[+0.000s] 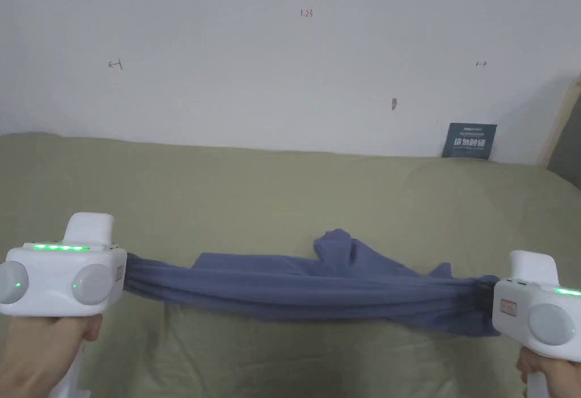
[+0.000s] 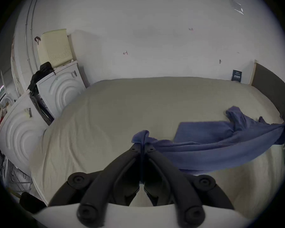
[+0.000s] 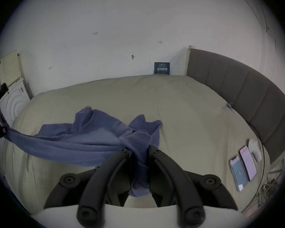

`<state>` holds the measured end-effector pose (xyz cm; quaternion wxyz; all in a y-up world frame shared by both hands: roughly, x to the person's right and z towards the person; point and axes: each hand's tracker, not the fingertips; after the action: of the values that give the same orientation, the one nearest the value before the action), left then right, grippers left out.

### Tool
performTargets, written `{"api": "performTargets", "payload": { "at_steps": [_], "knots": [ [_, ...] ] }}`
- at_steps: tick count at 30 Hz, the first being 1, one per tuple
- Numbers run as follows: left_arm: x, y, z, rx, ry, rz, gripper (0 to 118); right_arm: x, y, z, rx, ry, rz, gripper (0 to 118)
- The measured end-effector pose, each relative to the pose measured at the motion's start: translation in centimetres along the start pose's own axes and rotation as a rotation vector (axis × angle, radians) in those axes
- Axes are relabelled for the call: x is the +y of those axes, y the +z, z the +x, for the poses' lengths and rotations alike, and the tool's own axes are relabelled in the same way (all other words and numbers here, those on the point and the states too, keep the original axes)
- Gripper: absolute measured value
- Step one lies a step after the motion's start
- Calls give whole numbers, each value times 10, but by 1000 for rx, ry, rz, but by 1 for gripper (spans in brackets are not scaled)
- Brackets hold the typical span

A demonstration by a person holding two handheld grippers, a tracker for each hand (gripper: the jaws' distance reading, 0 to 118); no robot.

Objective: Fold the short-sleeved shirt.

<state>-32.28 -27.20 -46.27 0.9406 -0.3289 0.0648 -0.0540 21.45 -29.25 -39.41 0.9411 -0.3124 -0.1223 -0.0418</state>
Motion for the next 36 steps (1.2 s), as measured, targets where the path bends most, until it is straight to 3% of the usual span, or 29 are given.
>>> {"api": "performTargets", "payload": {
  "at_steps": [11, 22, 23, 24, 25, 26, 27, 28, 29, 30, 32, 34, 35, 36],
  "knots": [
    [-159, 82, -27, -50, 8, -157, 2, -126, 82, 27, 31, 29, -106, 18],
    [-194, 69, -30, -105, 60, -261, 2, -167, 64, 26, 2, 38, -212, 23],
    [-194, 68, -31, -111, 65, -266, 4, -168, 64, 24, -9, 45, -210, 35],
    [-194, 68, -31, -117, 67, -266, 9, -167, 64, 23, -14, 63, -218, 61],
    [-194, 68, -31, -123, 65, -268, 26, -167, 66, 22, -21, 80, -216, 96],
    [-194, 68, -31, -129, 61, -269, 47, -167, 68, 19, -43, 104, -223, 115],
    [-195, 68, -32, -140, 60, -271, 61, -166, 71, 16, -47, 113, -232, 118],
    [-197, 69, -32, -158, 71, -277, 61, -166, 77, 11, -38, 108, -225, 118],
    [-199, 69, -32, -157, 96, -278, 109, -164, 82, 6, -31, 138, -167, 111],
    [-200, 75, -33, -153, 118, -249, 118, -161, 84, -2, -53, 173, -162, 109],
    [-197, 82, -30, -141, 109, -227, 117, -158, 98, -20, 7, 191, -142, 112],
    [-201, 91, -26, -94, 90, -201, 114, -155, 106, -42, 74, 189, -132, 106],
    [-202, 95, -26, -101, 79, -199, 102, -156, 114, -53, 101, 181, -111, 85],
    [-203, 101, -25, -111, 63, -197, 78, -159, 123, -66, 136, 161, -80, 55]
  ]
}}
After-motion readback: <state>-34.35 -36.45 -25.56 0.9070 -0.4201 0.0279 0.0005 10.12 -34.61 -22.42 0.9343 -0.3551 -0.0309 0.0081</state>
